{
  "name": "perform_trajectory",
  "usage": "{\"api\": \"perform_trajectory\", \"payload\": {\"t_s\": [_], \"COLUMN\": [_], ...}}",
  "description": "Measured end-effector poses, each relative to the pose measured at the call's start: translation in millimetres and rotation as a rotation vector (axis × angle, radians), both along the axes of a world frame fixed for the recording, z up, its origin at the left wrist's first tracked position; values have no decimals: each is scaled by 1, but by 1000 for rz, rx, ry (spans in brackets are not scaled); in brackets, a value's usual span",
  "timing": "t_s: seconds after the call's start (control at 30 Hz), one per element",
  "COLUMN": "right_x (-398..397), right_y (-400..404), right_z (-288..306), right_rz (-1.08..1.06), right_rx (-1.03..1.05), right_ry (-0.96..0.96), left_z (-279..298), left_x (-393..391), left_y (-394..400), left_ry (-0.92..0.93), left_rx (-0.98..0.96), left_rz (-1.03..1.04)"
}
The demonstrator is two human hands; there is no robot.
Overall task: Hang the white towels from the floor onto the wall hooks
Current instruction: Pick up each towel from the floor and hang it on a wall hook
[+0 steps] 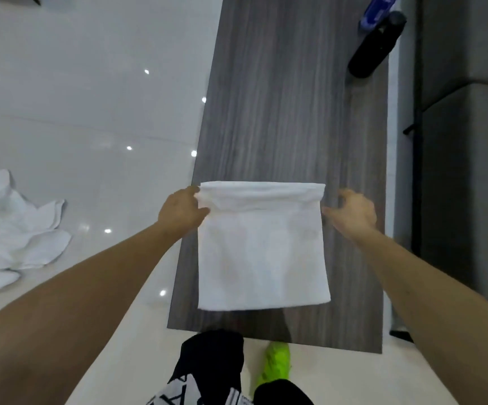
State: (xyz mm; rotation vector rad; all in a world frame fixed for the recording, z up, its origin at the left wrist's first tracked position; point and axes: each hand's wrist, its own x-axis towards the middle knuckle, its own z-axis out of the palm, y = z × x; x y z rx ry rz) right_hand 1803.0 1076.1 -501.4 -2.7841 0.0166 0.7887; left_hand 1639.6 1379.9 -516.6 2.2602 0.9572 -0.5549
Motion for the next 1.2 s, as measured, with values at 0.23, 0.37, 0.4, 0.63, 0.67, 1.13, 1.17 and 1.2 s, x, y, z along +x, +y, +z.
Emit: {"api": "perform_trajectory", "payload": {"t_s": [0.23,0.37,0.4,0.63,0.67,1.13,1.17,1.2], "right_x": [-99,-141,-147,-171,-173,-221,-222,-222], "right_y": [-31,-65,-74,-108,-110,-153,-150,-146], "right_z": [-66,-94,-101,-124,-124,-145,-147,-149], "right_rz": [-118,-227,-270,-656,-691,-842,-852,-859], "right_rx": [15,-22,-2,437,488,495,511,518], "right_ry": [351,377,352,263,268,437,424,398], "left_z": [-59,-92,-100,-126,-126,-132,-134,-135], "left_x": [-61,-120,-134,-199,-201,-236,-235,-234], "left_y": [-40,-69,-75,-125,-129,-142,-143,-143], "left_ry": [157,243,251,117,88,179,164,150], "left_rx": [-182,-226,-235,-327,-314,-530,-525,-520], "left_rz": [83,116,132,595,652,924,949,970]}}
